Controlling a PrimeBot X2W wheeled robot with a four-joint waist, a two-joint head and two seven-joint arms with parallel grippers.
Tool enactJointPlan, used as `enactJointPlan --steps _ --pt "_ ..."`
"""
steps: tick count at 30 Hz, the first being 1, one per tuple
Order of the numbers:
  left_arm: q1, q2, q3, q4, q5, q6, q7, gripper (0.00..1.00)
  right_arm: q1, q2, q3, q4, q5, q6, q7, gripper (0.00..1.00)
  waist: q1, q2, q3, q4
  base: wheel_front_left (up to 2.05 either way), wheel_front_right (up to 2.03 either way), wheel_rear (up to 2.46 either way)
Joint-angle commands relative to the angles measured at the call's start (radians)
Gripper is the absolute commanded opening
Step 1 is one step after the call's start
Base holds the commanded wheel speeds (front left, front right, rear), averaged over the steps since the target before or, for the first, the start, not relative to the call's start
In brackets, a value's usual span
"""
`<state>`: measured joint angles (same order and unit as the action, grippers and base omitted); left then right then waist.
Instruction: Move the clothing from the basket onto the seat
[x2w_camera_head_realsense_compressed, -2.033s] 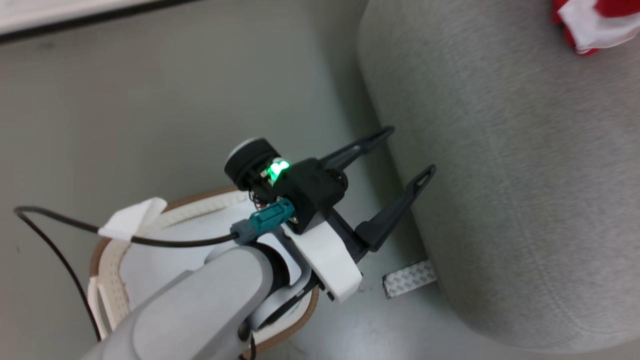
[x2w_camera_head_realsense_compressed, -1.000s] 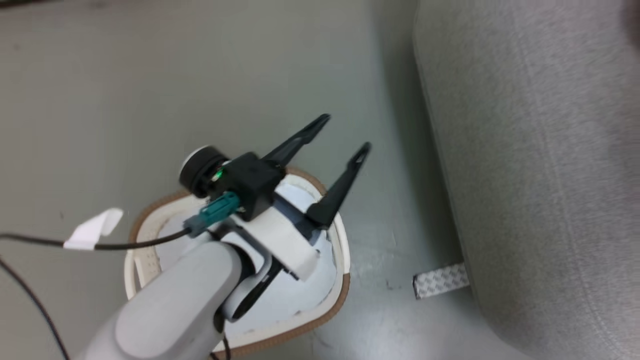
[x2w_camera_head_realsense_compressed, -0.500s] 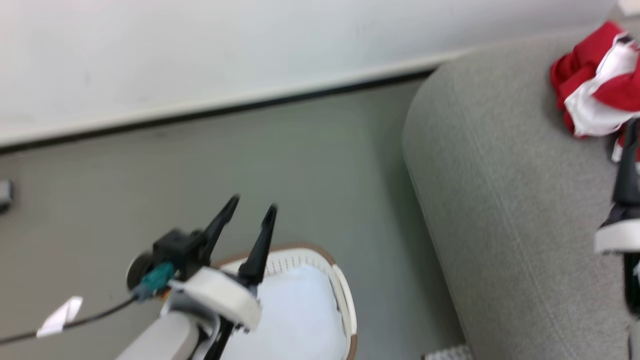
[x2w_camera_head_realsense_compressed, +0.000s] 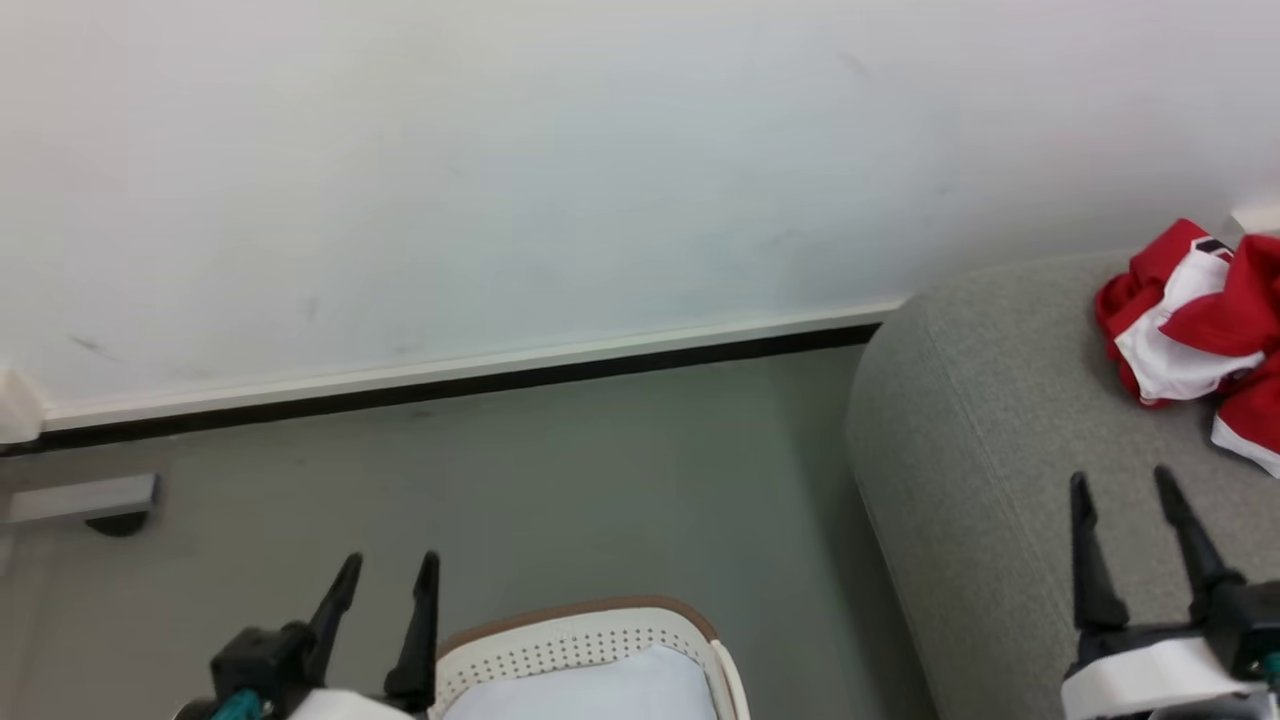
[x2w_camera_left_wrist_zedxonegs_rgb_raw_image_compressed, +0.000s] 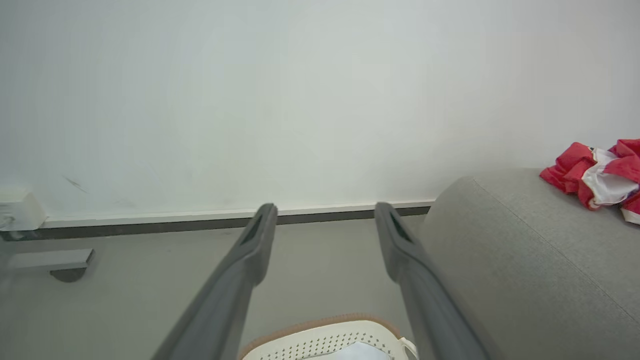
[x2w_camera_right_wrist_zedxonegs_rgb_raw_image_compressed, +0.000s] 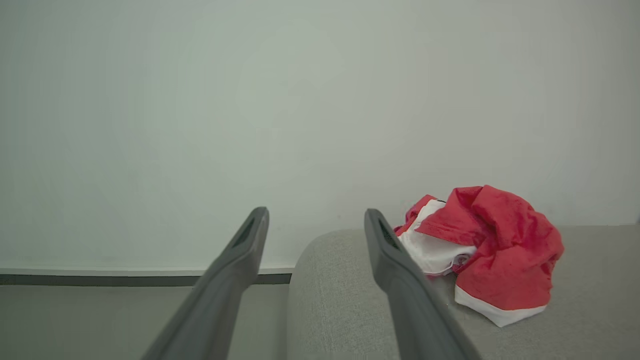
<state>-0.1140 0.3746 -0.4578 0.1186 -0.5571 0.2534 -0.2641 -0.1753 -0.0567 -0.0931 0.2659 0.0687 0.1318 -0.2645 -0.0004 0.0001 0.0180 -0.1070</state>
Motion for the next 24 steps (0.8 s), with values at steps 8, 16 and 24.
enactJointPlan --steps 8,16,24 --pt "0.127 -0.088 0.146 0.013 0.102 -0.067 0.000 1.00 0.117 0.005 0.075 0.008 0.030 -0.002 0.000 1.00 0.0004 -0.0001 -0.046 0.060 0.00 0.00 0.00" --pt "0.171 -0.176 0.265 0.041 0.185 -0.122 0.000 1.00 0.151 0.005 0.108 0.021 0.059 -0.002 0.000 1.00 0.0004 -0.0001 -0.068 0.072 0.00 0.00 0.00" --pt "0.192 -0.231 0.344 0.057 0.248 -0.181 0.000 1.00 0.157 0.005 0.126 0.039 0.076 -0.002 0.000 1.00 0.0004 -0.0001 -0.078 0.079 0.00 0.00 0.00"
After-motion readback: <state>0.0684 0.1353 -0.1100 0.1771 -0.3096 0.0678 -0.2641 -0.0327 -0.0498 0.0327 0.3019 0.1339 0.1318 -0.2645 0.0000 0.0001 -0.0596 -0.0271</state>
